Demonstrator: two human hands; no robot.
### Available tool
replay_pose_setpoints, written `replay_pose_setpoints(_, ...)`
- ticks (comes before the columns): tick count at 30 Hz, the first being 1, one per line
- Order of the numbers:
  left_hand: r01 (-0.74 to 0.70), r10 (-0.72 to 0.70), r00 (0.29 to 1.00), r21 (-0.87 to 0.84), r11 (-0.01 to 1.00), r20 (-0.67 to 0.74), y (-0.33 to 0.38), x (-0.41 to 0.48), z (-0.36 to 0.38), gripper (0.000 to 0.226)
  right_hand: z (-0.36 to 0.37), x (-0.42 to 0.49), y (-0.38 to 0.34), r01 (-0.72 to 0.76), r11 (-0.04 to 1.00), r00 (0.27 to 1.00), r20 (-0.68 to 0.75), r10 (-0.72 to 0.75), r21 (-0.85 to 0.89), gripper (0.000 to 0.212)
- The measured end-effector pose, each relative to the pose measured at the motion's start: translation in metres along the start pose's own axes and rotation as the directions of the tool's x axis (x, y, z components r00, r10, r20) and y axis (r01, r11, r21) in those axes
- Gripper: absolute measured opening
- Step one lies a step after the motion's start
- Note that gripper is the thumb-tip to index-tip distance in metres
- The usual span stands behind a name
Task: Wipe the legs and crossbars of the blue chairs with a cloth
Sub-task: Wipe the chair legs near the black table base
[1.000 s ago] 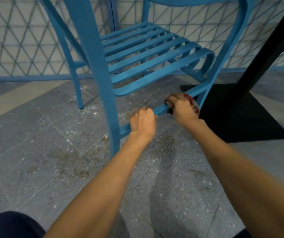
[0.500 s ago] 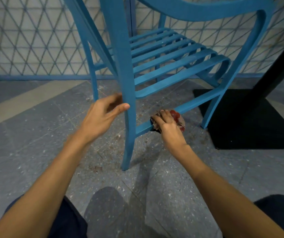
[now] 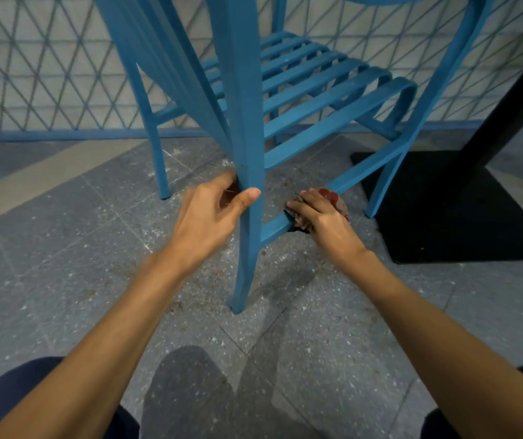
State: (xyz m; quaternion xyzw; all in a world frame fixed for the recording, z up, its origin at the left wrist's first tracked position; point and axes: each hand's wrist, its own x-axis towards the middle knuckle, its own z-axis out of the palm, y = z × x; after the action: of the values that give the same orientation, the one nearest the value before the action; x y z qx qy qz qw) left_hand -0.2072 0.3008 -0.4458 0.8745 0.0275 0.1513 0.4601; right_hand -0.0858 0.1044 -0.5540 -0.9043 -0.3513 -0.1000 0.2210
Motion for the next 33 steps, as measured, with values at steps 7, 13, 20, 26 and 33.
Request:
replay_pose_setpoints(7,-0.041,0.04,0.999,0.027,0.999,0.029,0.027,-0.012,0.021,0.025,-0.018,-0.018,0.022,0.047,0.998,0.997,0.055,-0.045,-0.047,0.049)
replay_pose_setpoints(13,-0.211,0.21,0.977,0.022,0.977,0.047,0.045,-0.015,0.057,0.027,-0.052,-0.025,0.031,0.075,0.995,0.99,0.122,-0.067,-0.061,0.045)
replay_pose_setpoints(20,-0.212,0.207,0.973,0.041,0.976,0.105,0.073,0.025,0.111,0.037,-0.088,-0.072,0.014,-0.417,0.879,0.897,-0.049,0.439,0.231,0.038)
replay_pose_setpoints(26,-0.17,0.155,0.974,0.077,0.983,0.166,0.088,0.08,0.138,0.035,-0.104,-0.089,0.029,-0.555,0.746,0.769,-0.113,0.629,0.369,0.037)
replay_pose_setpoints(33,-0.127,0.109,0.977,0.09,0.988,0.186,0.087,0.114,0.152,0.034,-0.122,-0.067,0.036,-0.561,0.723,0.768,-0.073,0.636,0.403,0.038)
